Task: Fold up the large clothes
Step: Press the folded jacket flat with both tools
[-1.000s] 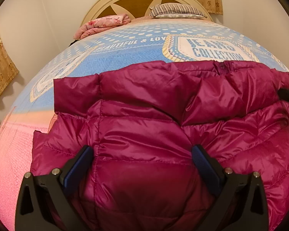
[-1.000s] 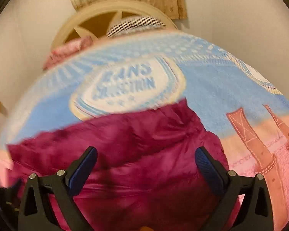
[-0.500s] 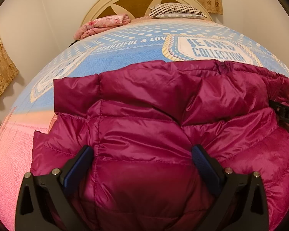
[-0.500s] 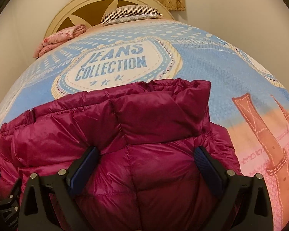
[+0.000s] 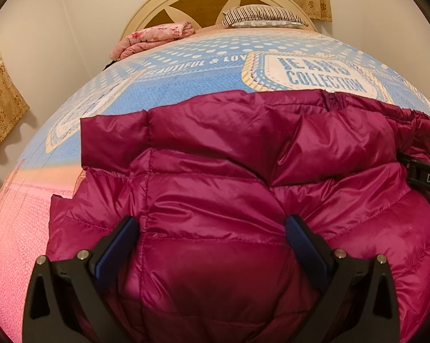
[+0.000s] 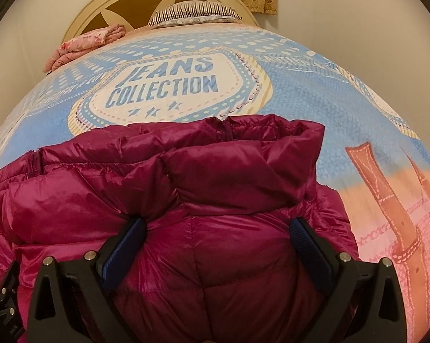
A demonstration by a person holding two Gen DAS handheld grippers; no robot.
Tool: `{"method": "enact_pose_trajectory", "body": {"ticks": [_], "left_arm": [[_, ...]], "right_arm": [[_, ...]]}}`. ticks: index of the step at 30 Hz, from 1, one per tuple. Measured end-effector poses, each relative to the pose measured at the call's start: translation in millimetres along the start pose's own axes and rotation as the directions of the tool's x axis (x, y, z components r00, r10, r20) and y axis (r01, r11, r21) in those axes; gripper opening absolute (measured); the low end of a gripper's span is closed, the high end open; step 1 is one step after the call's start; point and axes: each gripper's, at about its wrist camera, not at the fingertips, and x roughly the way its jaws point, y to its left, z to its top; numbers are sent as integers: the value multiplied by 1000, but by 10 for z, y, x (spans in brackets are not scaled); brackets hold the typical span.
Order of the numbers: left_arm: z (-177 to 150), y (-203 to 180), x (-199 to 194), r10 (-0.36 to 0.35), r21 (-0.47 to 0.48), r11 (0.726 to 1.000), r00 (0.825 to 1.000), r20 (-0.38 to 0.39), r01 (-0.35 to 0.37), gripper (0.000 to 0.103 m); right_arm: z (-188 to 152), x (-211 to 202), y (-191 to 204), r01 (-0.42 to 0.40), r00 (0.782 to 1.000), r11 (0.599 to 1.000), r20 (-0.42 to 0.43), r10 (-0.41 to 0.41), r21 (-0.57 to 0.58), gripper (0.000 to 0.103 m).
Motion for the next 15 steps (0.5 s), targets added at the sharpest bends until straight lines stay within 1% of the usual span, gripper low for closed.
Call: {"method": "enact_pose_trajectory", "body": {"ticks": [9, 12, 14, 15], "left_arm": [[21, 20, 4, -4, 1, 1000, 1000, -8, 4, 103], [38, 98, -73, -39, -1, 999, 999, -34, 39, 103], [24, 200, -200, -60, -8, 998, 998, -30, 59, 103], [13, 290, -305, -70, -16, 997, 997, -13, 70, 103]], "right_arm": [[0, -1, -6, -1, 1000, 1000, 3, 1, 1, 101], [-5, -4, -14, -3, 1000, 1000, 5, 3, 3, 101], [-8, -2, -14, -3, 1000, 1000, 6, 3, 2, 101], [-9, -1, -15, -3, 1000, 1000, 5, 3, 3, 101]]}}
